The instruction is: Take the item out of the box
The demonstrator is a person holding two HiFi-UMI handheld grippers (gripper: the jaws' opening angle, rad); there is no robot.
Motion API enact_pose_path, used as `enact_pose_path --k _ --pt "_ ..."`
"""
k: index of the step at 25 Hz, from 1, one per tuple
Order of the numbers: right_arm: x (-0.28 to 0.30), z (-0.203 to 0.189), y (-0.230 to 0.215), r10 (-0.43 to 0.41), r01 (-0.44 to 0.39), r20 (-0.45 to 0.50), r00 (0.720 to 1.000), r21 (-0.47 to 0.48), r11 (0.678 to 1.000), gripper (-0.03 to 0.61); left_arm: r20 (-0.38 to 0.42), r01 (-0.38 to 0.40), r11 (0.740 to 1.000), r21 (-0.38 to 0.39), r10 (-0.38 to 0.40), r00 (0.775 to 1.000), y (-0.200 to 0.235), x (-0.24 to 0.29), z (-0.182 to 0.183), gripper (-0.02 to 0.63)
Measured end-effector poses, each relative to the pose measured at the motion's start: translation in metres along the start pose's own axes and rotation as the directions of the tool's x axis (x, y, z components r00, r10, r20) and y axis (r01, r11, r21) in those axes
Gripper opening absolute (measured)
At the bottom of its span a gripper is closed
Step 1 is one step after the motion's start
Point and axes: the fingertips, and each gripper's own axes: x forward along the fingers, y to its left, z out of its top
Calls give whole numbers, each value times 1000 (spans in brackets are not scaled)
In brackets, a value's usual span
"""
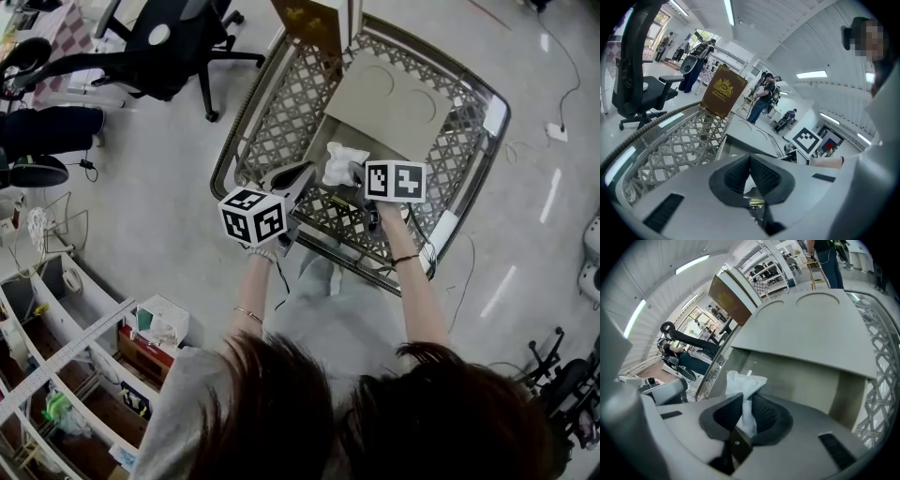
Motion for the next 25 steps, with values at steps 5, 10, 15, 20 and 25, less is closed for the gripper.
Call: enact_pose_path --k 5,10,15,20,25 --pt "-10 6 9 22 -22 17 1000 -8 1000 74 7 2 1000 7 -2 1000 -4 -8 7 17" --pt "-27 14 19 36 -35 49 998 -28 999 74 31 7 1000 18 -7 999 -11 -18 17 17" --pt "-47 22 34 71 -66 87 994 -64 996 74 56 13 999 33 -14 998 -19 -30 26 17" --pt "-66 34 46 105 -92 116 988 -110 990 74 86 26 998 60 -31 996 -30 -38 40 17" --pt "-86 42 63 147 -123 148 978 -158 980 74 110 44 993 107 -56 992 -45 -52 56 17"
